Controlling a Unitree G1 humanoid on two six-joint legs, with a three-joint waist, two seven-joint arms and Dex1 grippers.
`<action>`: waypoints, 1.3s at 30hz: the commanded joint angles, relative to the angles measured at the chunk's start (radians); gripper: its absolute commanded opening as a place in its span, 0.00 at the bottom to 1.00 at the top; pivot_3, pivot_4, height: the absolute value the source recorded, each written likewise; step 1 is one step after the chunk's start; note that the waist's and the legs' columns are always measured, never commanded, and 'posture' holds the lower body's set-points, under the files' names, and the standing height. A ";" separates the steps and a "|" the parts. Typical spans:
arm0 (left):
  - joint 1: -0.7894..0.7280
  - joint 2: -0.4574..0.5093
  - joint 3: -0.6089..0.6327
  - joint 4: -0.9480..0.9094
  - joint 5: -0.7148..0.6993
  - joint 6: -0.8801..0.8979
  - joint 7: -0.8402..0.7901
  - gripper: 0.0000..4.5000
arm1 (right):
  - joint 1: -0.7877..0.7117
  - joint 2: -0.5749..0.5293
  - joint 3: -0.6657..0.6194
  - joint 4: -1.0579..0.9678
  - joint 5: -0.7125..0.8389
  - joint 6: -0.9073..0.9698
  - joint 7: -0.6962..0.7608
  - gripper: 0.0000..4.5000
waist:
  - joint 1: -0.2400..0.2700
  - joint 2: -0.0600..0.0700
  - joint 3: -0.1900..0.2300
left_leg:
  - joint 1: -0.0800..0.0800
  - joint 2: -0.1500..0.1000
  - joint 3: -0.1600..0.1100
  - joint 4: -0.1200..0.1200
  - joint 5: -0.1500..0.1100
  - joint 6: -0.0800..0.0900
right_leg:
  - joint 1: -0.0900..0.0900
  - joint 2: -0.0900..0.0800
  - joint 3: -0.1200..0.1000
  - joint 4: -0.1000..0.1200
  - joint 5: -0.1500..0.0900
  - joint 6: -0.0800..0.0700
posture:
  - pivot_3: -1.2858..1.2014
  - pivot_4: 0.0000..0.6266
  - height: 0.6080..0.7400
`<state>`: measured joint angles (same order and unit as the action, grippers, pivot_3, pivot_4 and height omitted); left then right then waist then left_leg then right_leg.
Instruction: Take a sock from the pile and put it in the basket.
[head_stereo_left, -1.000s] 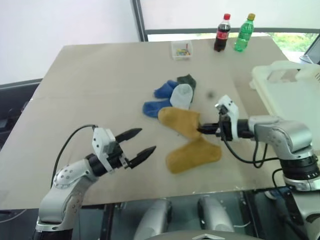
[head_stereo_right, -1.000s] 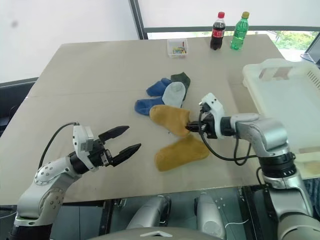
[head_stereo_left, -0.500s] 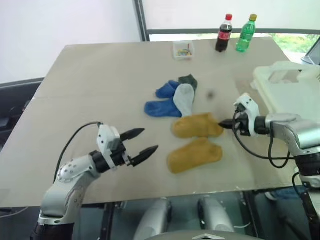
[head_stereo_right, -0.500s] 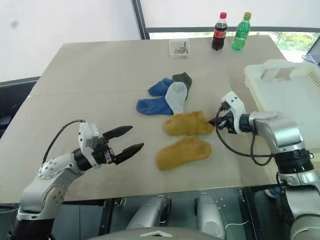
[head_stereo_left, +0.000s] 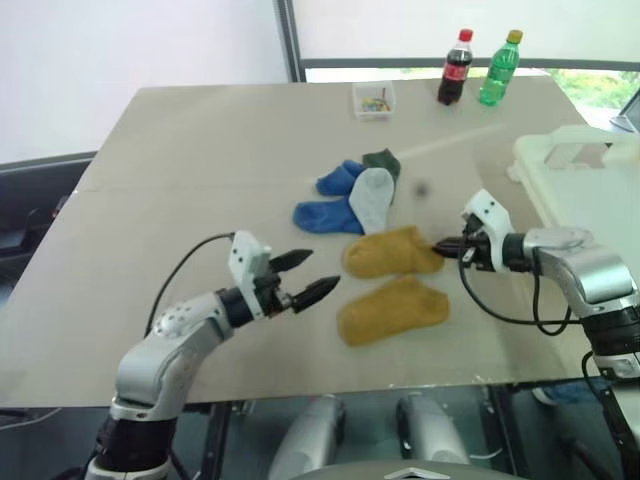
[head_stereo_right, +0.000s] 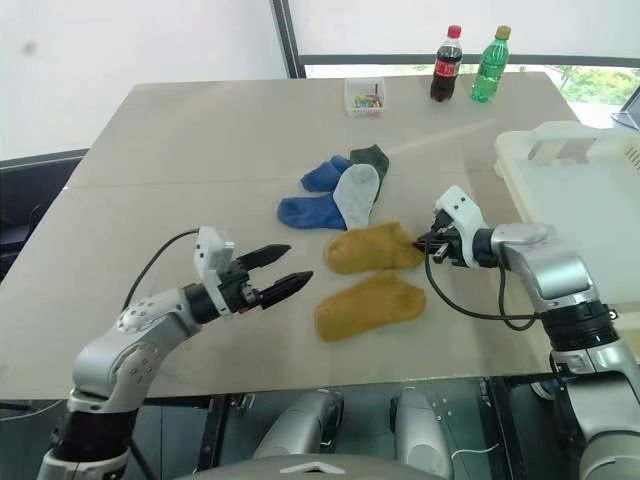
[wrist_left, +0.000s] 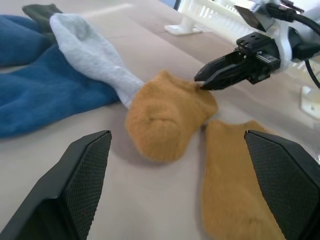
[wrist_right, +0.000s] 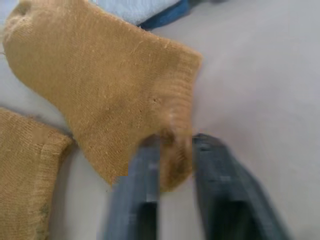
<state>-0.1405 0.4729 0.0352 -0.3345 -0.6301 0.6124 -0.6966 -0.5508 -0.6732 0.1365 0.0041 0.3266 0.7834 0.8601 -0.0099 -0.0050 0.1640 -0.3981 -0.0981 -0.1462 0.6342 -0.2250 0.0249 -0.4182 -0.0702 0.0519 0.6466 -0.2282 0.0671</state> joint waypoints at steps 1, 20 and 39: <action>-0.049 -0.042 -0.023 0.040 0.003 0.023 0.032 1.00 | 0.017 0.002 -0.084 -0.079 0.044 0.025 -0.025 0.42 | -0.001 0.000 0.000 | 0.000 0.000 0.000 0.000 0.000 0.000 | 0.000 0.000 0.000 0.000 0.000 0.000 | 0.52 0.24 1.00; -0.189 -0.198 -0.078 0.265 0.099 0.012 0.081 0.71 | 0.021 0.096 -0.060 0.003 0.026 0.048 -0.100 0.43 | -0.002 0.000 0.000 | 0.000 -0.001 0.001 0.001 0.001 -0.002 | 0.000 0.000 0.001 0.001 0.000 0.000 | 0.52 0.24 1.00; -0.055 -0.022 0.100 -0.093 -0.359 0.437 0.046 0.01 | 0.111 -0.072 -0.218 -0.438 0.352 0.341 0.017 0.00 | -0.002 0.000 0.000 | 0.000 0.000 -0.001 0.001 0.000 0.000 | 0.001 0.000 -0.001 0.000 0.000 0.000 | 0.52 0.24 1.00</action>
<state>-0.2125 0.4295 0.1166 -0.3611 -0.9142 0.9910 -0.6409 -0.4560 -0.7334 -0.0549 -0.3669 0.6273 1.0886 0.8699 -0.0118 -0.0054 0.1637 -0.3983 -0.0977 -0.1472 0.6350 -0.2253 0.0253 -0.4174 -0.0701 0.0511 0.6467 -0.2282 0.0674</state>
